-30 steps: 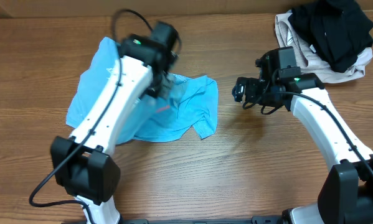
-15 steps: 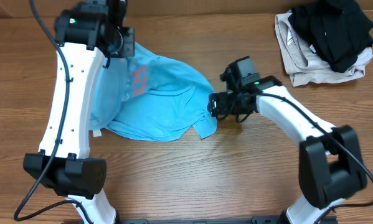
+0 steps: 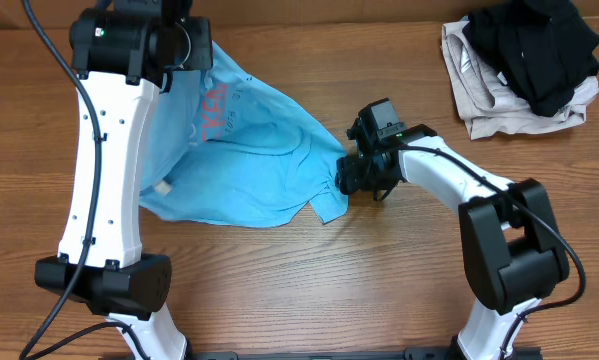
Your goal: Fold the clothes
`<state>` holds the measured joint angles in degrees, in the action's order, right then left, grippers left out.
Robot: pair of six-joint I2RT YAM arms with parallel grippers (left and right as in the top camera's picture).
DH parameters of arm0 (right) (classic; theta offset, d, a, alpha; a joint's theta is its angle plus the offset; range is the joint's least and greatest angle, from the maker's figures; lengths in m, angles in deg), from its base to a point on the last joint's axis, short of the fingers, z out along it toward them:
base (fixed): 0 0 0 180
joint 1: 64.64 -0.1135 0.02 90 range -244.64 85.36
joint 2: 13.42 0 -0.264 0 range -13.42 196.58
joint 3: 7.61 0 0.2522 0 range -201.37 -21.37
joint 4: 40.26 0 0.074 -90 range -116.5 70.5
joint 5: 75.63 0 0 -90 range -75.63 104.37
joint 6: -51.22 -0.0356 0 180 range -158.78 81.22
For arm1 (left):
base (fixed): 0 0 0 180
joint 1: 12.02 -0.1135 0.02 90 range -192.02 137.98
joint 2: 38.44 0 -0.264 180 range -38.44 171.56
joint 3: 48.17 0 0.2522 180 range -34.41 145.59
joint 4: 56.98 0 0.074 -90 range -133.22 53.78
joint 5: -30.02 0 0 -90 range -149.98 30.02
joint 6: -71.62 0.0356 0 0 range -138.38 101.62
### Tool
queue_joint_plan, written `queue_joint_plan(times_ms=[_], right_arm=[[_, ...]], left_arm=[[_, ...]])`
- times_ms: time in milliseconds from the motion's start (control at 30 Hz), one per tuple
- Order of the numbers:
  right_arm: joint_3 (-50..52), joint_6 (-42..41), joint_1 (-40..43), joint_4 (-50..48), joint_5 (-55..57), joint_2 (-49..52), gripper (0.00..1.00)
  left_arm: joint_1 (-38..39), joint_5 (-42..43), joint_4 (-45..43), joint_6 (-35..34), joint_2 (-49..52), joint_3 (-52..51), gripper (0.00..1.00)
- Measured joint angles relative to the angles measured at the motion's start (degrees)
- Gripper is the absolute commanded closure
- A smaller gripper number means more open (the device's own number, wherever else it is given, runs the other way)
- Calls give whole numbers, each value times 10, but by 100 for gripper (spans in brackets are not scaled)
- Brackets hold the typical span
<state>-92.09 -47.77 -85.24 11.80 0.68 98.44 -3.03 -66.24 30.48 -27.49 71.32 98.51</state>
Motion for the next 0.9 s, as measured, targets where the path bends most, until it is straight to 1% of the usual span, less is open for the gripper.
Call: queue_joint_plan(times_ms=[367,567,667,733,800,900], right_arm=[[0,0,0,-2,-26,1,34],[4,0,-1,-10,-42,2,34],[5,0,-6,-14,-45,2,35],[6,1,-14,-16,-45,2,44],[7,3,-27,-18,-46,2,52],[11,8,-38,-18,-50,3,72]], left_arm=[[0,0,-12,0,0,51,96],[0,3,-35,0,0,101,96],[0,18,-48,0,0,128,96],[0,30,-56,-3,0,142,96],[0,42,-60,-8,0,156,96],[0,55,-61,-15,0,169,96]])
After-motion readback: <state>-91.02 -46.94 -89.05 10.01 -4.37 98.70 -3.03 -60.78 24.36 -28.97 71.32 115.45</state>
